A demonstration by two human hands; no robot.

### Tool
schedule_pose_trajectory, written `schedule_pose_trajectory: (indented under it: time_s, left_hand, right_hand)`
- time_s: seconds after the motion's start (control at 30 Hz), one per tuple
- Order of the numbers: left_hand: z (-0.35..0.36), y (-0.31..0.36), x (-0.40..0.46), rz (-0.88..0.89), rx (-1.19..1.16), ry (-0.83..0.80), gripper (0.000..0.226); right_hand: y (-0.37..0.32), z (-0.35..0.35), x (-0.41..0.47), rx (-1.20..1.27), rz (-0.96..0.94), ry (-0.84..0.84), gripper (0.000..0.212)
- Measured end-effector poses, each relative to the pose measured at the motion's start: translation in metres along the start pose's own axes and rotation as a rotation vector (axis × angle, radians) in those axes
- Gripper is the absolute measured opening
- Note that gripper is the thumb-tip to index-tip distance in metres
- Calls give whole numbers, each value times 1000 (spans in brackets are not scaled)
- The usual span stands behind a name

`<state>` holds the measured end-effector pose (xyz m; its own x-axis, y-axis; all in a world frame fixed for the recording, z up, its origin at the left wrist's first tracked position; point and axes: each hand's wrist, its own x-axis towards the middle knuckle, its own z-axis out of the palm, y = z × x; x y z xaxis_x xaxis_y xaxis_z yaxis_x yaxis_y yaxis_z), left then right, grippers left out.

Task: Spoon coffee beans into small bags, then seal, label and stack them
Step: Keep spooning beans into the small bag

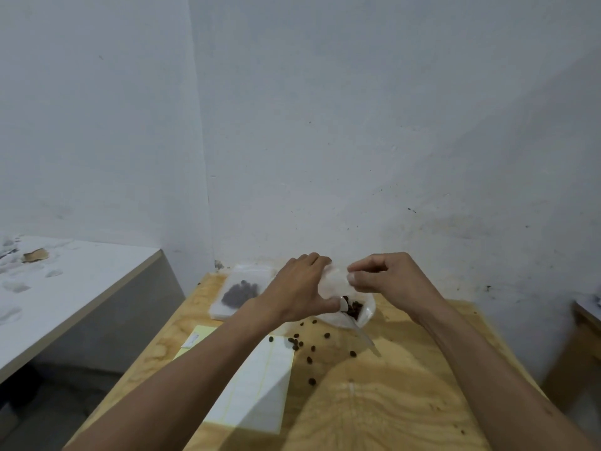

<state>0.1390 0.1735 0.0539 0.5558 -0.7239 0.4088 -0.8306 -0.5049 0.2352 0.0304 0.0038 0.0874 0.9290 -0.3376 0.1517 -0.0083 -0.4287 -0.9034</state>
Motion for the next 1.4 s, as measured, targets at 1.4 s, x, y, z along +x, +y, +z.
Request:
schedule_pose_trajectory:
  time_s: [1.4]
  left_hand:
    - [41,-8,16,-474,-533,-355,41]
  right_hand:
    - [76,9,-25,-1104,-160,364,32]
